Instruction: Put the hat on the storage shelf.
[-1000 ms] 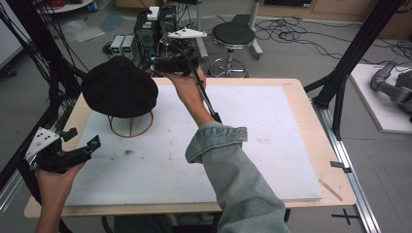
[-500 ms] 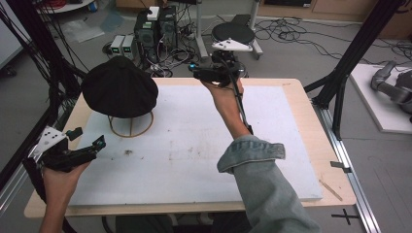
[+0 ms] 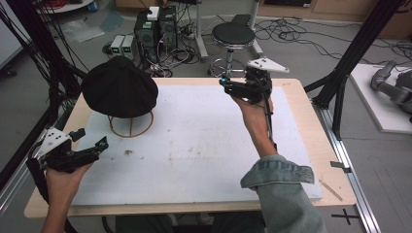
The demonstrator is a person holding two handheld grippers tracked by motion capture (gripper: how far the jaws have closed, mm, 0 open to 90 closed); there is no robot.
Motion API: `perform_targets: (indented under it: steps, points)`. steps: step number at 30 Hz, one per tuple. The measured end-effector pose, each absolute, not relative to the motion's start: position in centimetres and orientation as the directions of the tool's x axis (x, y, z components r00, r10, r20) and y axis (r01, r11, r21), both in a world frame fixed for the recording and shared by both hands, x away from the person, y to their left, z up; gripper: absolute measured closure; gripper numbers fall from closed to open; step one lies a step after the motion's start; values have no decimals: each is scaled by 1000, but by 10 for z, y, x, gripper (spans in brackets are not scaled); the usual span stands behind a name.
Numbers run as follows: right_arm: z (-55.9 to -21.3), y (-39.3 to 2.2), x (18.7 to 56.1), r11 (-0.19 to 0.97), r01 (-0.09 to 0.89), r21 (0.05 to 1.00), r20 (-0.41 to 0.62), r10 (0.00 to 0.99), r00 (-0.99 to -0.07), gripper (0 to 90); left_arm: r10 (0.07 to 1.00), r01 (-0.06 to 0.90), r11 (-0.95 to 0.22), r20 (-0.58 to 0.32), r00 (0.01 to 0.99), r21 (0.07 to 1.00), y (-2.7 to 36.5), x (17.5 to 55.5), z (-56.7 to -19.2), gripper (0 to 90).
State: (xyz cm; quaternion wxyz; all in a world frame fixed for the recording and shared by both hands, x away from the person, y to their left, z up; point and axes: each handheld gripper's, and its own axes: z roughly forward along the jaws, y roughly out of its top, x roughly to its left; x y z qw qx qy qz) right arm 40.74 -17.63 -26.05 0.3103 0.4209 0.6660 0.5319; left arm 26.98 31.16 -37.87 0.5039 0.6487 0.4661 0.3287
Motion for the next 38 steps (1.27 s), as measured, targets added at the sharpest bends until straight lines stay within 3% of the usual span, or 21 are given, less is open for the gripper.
perform_targets:
  steps: [14,38]
  points:
    - [-298,-236,371,79,244,967,18,928,-371,126,939,278,-69,-32,343,958,310,271,-383,160]
    - [-364,-282,326,15,287,958,78,948,-308,125,939,270,-90,-9,344,959,304,272,-386,160]
